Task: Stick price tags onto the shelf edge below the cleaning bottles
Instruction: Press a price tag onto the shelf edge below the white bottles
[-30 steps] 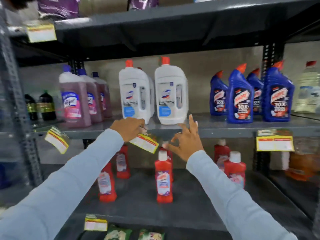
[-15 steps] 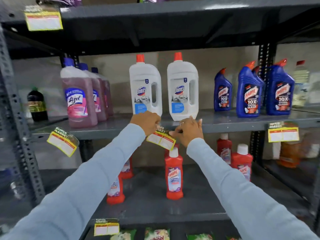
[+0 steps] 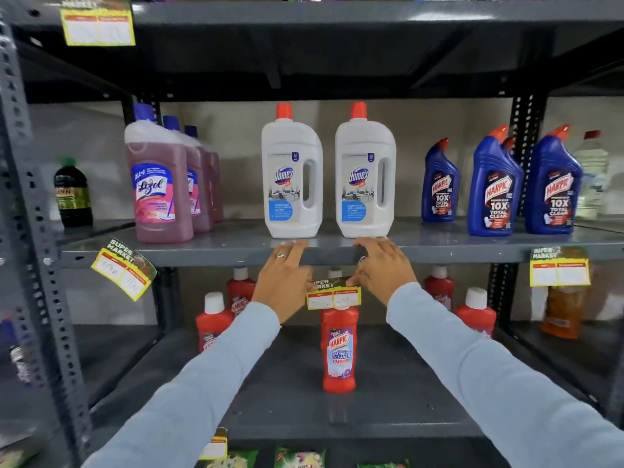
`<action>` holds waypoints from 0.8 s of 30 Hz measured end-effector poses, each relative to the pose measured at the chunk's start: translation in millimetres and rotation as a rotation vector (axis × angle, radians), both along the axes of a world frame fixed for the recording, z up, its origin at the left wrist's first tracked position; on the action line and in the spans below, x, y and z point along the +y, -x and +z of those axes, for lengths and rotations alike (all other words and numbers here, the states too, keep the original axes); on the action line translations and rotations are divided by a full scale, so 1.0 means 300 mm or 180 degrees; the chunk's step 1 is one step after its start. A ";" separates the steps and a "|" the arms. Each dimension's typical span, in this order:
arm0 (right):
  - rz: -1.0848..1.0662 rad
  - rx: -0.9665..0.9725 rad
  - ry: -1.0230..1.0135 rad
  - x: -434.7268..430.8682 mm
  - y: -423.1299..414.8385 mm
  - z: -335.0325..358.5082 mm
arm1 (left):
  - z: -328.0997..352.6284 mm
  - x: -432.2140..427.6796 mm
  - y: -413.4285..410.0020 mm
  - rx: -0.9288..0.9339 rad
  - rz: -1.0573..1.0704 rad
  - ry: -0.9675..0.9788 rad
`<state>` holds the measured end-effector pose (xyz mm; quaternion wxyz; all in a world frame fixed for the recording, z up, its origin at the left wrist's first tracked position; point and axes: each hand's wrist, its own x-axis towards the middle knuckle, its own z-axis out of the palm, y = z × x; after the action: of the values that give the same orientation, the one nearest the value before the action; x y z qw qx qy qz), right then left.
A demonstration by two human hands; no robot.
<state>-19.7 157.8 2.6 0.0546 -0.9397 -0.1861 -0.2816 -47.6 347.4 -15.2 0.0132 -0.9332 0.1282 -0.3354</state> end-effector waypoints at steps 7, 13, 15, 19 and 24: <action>0.0066 0.0695 -0.0559 -0.023 0.002 0.138 | 0.225 0.041 -0.052 0.1024 -0.0376 0.0716; -0.0347 0.0483 -0.0412 0.010 -0.023 0.149 | 0.238 0.024 -0.081 0.0911 -0.0137 0.0818; -0.0412 0.0418 -0.0479 0.018 -0.024 0.147 | 0.234 0.016 -0.082 0.0938 -0.0210 0.1011; -0.0584 0.0416 -0.0791 0.025 -0.016 0.172 | 0.234 0.017 -0.083 0.1048 -0.0285 0.1550; -0.0527 0.0614 -0.1281 0.004 -0.021 0.198 | 0.226 0.055 -0.062 0.0798 -0.0400 0.2072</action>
<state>-13.4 159.1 62.1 0.2351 -0.9445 -0.0424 -0.2254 -29.1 363.8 52.5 -0.3214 -0.9127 0.0724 -0.2416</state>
